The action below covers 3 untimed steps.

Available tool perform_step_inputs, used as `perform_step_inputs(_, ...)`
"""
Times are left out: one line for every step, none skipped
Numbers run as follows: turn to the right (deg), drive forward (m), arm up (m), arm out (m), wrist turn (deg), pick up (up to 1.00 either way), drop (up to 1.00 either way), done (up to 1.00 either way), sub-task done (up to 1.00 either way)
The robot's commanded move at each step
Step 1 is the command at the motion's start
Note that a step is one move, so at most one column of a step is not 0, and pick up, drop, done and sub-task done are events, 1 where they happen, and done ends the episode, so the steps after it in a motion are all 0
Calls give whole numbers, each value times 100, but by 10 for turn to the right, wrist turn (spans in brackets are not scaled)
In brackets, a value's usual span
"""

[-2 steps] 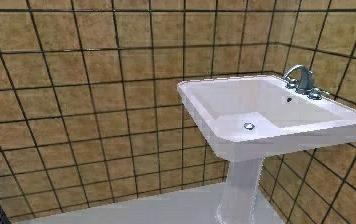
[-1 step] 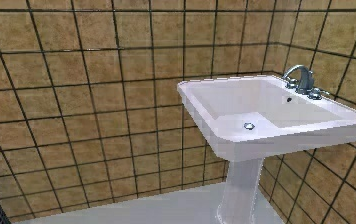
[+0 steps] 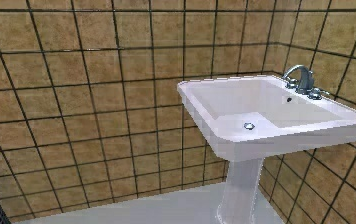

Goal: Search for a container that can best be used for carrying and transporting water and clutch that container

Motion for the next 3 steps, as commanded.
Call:
perform_step_inputs(0,0,0,0,0,100,0,0,0)
perform_step_inputs(0,0,10,0,0,0,0,0,0)
perform_step_inputs(0,0,0,0,0,0,0,100,0)
